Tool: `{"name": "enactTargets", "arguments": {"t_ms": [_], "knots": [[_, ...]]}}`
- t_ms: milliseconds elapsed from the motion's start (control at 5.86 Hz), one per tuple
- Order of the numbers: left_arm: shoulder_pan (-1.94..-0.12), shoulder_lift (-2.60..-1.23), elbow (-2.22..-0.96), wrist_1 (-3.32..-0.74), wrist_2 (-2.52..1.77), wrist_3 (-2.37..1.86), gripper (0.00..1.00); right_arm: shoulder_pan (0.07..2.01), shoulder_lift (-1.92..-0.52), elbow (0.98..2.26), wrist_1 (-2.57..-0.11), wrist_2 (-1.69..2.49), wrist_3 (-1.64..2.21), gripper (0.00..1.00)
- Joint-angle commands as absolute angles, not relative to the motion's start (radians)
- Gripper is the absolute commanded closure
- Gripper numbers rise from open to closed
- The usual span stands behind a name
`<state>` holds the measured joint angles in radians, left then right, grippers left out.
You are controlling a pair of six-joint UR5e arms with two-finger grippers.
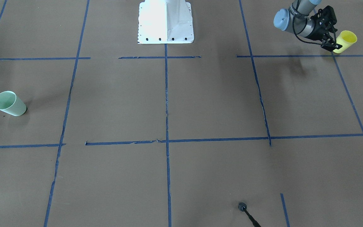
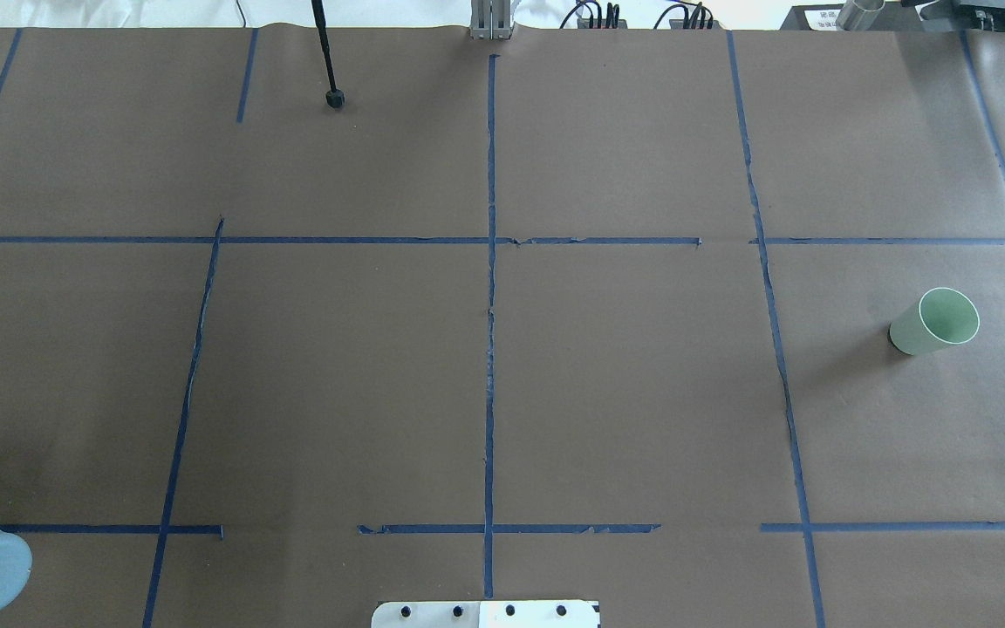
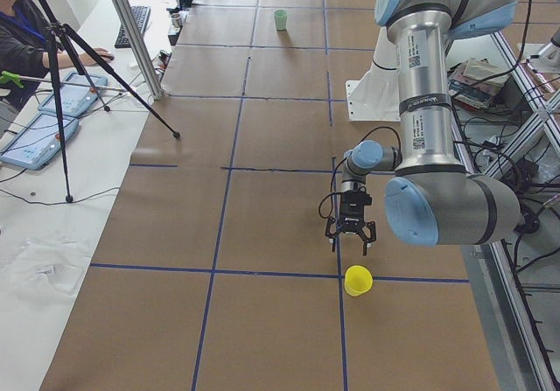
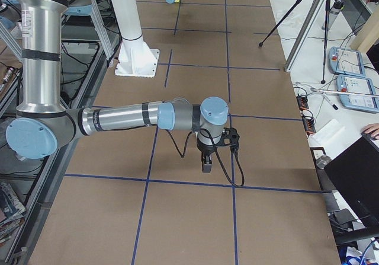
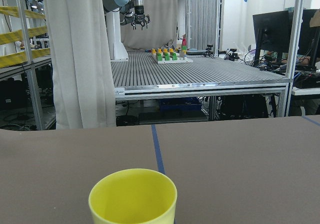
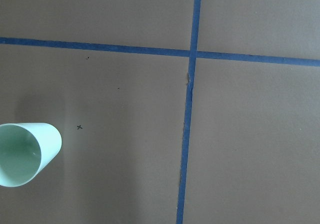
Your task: Transfer and stack yellow cup on green cup
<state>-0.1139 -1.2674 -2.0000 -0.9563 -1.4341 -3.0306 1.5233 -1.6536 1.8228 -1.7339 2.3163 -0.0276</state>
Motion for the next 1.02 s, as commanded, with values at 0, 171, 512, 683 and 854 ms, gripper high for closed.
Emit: {"name": "enactTargets", "arguments": {"t_ms": [0, 171, 512, 683, 854], "knots": [[-0.095, -1.295, -1.938, -0.959, -1.451, -3.106, 0.0, 1.522, -1.654, 1.824, -1.73, 2.315, -0.029, 0.0], [-0.097, -1.293, -1.927, -0.96, -1.451, -3.109, 0.0, 1.522, -1.652, 1.825, -1.73, 2.315, -0.029, 0.0], [-0.097, -1.293, -1.849, -0.976, -1.451, -3.128, 0.0, 1.52, -1.64, 1.825, -1.73, 2.315, -0.028, 0.0], [-0.095, -1.295, -1.81, -1.012, -1.451, -3.129, 0.0, 1.519, -1.637, 1.825, -1.73, 2.315, -0.028, 0.0], [-0.095, -1.293, -1.777, -1.043, -1.45, -3.129, 0.0, 1.516, -1.632, 1.825, -1.73, 2.315, -0.028, 0.0]]}}
